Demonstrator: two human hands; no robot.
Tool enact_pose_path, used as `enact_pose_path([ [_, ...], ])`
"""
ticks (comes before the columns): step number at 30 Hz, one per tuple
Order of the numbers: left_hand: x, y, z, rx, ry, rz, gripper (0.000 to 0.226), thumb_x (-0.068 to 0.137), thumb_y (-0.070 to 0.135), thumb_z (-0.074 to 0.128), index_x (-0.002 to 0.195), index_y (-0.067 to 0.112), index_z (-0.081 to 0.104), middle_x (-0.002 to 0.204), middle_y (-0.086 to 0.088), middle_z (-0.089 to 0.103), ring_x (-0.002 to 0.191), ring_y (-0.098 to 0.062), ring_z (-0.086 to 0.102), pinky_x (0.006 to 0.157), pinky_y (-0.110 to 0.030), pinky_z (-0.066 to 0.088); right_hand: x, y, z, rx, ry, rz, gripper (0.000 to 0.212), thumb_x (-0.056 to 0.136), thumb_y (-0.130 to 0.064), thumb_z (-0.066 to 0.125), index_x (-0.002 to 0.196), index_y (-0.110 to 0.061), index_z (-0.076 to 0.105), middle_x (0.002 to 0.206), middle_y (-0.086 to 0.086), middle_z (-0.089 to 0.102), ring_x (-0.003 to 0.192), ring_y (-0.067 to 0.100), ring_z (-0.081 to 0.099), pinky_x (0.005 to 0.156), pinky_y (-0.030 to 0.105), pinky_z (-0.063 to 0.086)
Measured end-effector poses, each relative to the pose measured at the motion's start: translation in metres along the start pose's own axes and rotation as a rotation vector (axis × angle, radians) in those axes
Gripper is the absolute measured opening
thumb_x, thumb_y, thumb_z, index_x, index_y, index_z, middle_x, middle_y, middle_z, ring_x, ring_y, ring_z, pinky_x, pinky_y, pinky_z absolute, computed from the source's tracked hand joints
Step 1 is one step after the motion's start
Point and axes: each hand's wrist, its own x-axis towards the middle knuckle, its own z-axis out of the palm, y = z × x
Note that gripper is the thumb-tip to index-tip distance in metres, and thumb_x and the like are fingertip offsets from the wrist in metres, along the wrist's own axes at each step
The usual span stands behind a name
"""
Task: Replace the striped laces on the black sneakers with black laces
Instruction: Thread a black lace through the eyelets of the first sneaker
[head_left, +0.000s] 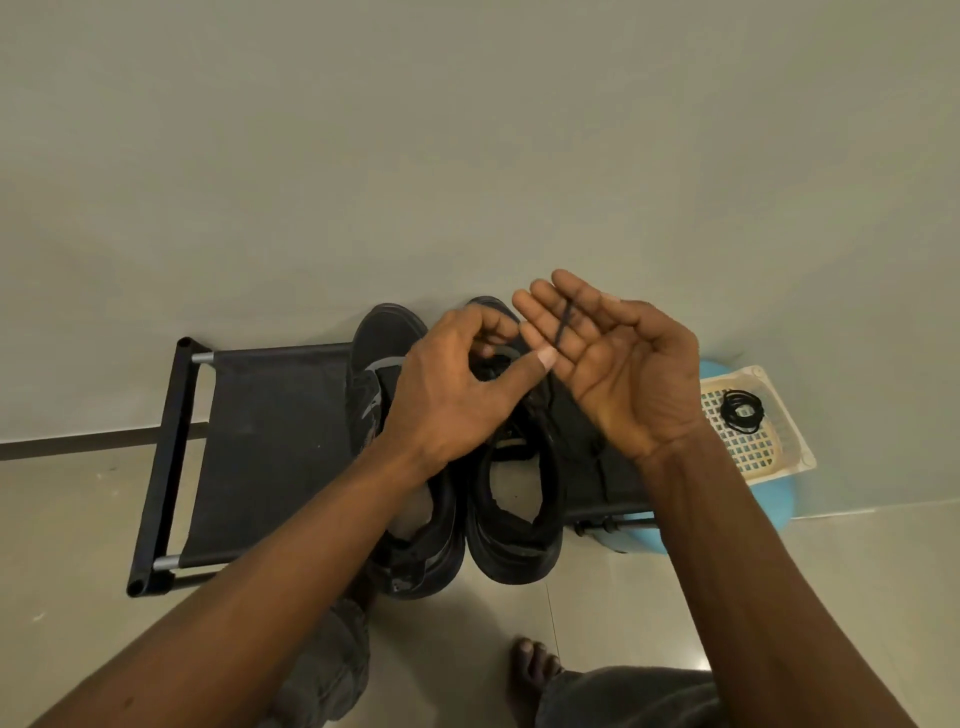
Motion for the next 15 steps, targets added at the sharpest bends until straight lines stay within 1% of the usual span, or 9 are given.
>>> enact_pose_path([
  [2, -0.002, 0.008, 0.003, -0.150, -0.046, -0.086, 0.036, 0.087, 0.051, 0.078, 0.111, 0.025, 0.071, 0.099, 0.011, 0.076, 0.095, -0.005, 0.072, 0.091, -0.038, 0.061, 0.000, 0.004, 0.003, 0.069, -0.056, 0.007, 0.059, 0.096, -0.023, 0.041, 0.146, 0.009, 0.044, 0.146, 0.029, 0.052, 0.136, 0.040, 0.053, 0.118, 0.047, 0.038],
  [5, -0.004, 0.015, 0.004, -0.348, -0.115, -0.208, 0.030, 0.093, 0.028, 0.079, 0.120, 0.020, 0.069, 0.093, 0.000, 0.080, 0.093, -0.017, 0.077, 0.097, -0.043, 0.060, 0.001, 0.008, 0.004, 0.115, -0.056, 0.003, 0.064, 0.098, -0.030, 0.040, 0.149, 0.008, 0.039, 0.149, 0.028, 0.049, 0.139, 0.039, 0.050, 0.123, 0.048, 0.031],
  [6, -0.005, 0.016, 0.004, -0.404, -0.126, -0.236, 0.032, 0.093, 0.022, 0.078, 0.123, 0.018, 0.068, 0.091, -0.004, 0.080, 0.092, -0.020, 0.078, 0.097, -0.042, 0.060, 0.000, 0.008, 0.003, 0.129, -0.043, -0.003, 0.064, 0.098, -0.030, 0.041, 0.149, 0.008, 0.040, 0.149, 0.027, 0.050, 0.139, 0.039, 0.050, 0.123, 0.048, 0.031],
  [8, -0.003, 0.018, 0.000, -0.471, -0.138, -0.275, 0.031, 0.094, 0.014, 0.076, 0.124, 0.015, 0.068, 0.089, -0.007, 0.080, 0.091, -0.020, 0.078, 0.095, -0.035, 0.060, 0.001, 0.007, 0.002, 0.156, -0.009, -0.021, 0.064, 0.097, -0.031, 0.043, 0.148, 0.008, 0.042, 0.148, 0.027, 0.051, 0.138, 0.039, 0.051, 0.121, 0.047, 0.034],
  [11, 0.002, 0.016, -0.014, -0.561, -0.132, -0.335, 0.020, 0.096, 0.010, 0.072, 0.115, 0.008, 0.073, 0.086, -0.008, 0.078, 0.082, -0.018, 0.074, 0.084, -0.026, 0.059, 0.003, 0.003, -0.002, 0.106, 0.097, -0.034, 0.061, 0.097, -0.029, 0.045, 0.147, 0.005, 0.046, 0.144, 0.023, 0.057, 0.133, 0.034, 0.057, 0.117, 0.046, 0.040],
  [15, 0.009, 0.006, -0.038, -0.569, -0.107, -0.330, 0.011, 0.094, 0.014, 0.071, 0.102, 0.008, 0.076, 0.081, -0.003, 0.073, 0.071, -0.015, 0.067, 0.076, -0.027, 0.058, 0.006, -0.001, -0.016, -0.095, 0.329, -0.033, 0.051, 0.096, -0.024, 0.051, 0.141, 0.000, 0.056, 0.132, 0.014, 0.068, 0.120, 0.029, 0.067, 0.106, 0.041, 0.051],
])
